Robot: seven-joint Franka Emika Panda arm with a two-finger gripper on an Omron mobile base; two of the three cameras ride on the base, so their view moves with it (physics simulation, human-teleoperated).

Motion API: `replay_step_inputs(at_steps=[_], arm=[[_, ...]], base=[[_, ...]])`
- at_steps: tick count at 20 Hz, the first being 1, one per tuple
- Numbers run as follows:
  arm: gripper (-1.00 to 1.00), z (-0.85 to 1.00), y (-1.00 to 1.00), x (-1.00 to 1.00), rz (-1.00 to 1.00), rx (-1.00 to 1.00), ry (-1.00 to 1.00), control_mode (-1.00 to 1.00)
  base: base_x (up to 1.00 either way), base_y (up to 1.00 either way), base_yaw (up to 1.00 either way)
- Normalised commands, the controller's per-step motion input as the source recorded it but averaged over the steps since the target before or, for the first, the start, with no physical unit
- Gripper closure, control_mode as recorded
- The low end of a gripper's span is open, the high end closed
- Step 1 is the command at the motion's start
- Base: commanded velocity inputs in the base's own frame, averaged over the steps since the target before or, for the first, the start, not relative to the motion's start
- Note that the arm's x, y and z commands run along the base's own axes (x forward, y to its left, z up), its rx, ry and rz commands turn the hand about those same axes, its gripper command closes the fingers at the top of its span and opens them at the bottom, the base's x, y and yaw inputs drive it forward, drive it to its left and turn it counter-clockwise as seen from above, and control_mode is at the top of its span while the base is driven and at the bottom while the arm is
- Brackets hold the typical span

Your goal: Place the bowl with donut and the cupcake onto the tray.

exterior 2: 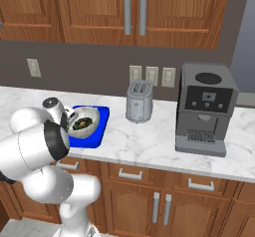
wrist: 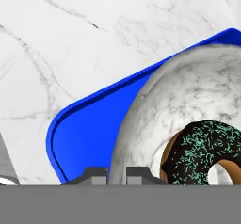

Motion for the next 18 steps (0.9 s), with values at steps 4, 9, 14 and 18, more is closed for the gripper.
replay_step_inputs(at_steps=[4,9,14,18], arm=[[1.00,-0.26,0.00,0.15,0.07,0.00,0.03,-1.00],[-1.00,-0.06,0.01,0.11,0.06,0.00,0.00,-1.00],[-1.00,0.03,0.00,0.00,0.06,0.00,0.00,-1.00],[-1.00,0.13,0.00,0.00,0.06,0.00,0.00,-1.00]], base=[[0.00,0.00,0.00],[0.00,0.00,0.00],[0.00,0.00,0.00],[0.00,0.00,0.00]])
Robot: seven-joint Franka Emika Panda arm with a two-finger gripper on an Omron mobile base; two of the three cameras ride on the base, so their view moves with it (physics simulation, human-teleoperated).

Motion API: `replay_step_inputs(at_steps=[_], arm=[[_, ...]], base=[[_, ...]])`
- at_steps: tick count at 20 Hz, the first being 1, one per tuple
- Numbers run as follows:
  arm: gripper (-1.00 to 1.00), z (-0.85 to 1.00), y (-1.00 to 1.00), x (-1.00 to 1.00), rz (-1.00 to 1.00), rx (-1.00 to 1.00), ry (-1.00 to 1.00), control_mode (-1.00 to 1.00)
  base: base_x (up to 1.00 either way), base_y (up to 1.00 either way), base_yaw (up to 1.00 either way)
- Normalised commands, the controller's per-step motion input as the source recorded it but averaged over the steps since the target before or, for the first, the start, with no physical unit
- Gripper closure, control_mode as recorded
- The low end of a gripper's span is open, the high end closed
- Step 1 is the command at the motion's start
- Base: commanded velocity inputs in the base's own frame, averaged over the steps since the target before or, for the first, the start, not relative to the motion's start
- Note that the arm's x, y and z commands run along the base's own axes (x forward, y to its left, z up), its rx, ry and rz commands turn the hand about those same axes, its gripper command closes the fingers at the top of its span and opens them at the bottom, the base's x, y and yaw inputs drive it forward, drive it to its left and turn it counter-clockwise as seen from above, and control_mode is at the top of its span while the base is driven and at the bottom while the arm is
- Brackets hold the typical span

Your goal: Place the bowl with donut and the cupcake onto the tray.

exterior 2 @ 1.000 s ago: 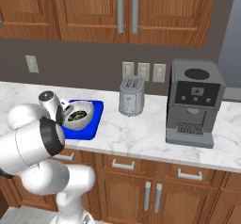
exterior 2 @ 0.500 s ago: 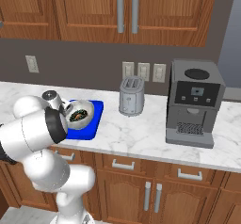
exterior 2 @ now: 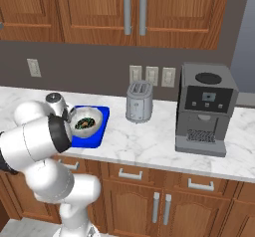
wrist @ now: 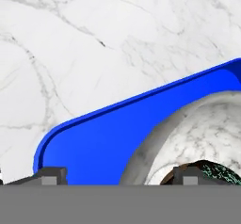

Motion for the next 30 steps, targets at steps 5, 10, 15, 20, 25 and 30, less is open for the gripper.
replay_step_inputs(at_steps=[5,10,15,20,25,30], arm=[[-1.00,0.44,0.00,-0.05,0.03,-0.07,-0.01,-1.00],[-1.00,0.57,0.00,-0.17,0.01,-0.11,-0.03,-1.00],[-1.00,0.47,0.00,-0.35,0.00,-0.06,0.00,-1.00],[-1.00,0.41,0.00,-0.40,-0.05,0.00,0.00,-1.00],[-1.00,0.29,-0.04,-0.42,-0.17,0.00,0.00,-1.00],[-1.00,0.09,-0.31,-0.29,-0.25,0.00,0.00,-1.00]], base=[[0.00,0.00,0.00],[0.00,0.00,0.00],[0.00,0.00,0.00],[0.00,0.00,0.00],[0.00,0.00,0.00],[0.00,0.00,0.00]])
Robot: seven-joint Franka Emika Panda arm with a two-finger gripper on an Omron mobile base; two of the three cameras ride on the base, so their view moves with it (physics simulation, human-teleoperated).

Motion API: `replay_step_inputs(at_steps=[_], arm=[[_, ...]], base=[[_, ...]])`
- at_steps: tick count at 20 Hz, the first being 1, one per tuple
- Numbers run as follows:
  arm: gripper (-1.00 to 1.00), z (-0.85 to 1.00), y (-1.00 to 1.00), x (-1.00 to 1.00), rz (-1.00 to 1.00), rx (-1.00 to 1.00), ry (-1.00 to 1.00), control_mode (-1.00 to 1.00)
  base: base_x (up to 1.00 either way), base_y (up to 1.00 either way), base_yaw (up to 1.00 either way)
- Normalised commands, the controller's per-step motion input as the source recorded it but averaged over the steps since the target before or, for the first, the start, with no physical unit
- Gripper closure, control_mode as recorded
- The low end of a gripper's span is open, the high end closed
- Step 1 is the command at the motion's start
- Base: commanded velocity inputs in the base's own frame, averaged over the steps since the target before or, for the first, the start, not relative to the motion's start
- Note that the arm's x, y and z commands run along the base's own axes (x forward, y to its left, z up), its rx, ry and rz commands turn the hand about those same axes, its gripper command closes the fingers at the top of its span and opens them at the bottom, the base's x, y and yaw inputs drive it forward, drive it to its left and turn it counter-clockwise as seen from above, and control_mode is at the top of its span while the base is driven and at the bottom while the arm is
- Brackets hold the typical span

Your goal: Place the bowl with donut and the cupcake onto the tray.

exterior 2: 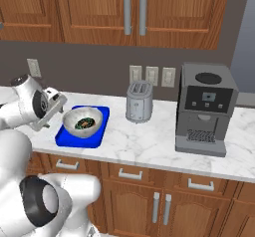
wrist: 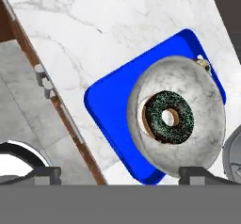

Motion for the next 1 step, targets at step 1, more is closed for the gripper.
replay_step_inputs(at_steps=[1], arm=[[-1.00,0.05,-0.42,-0.21,-0.25,0.00,0.00,-1.00]], base=[[0.00,0.00,0.00]])
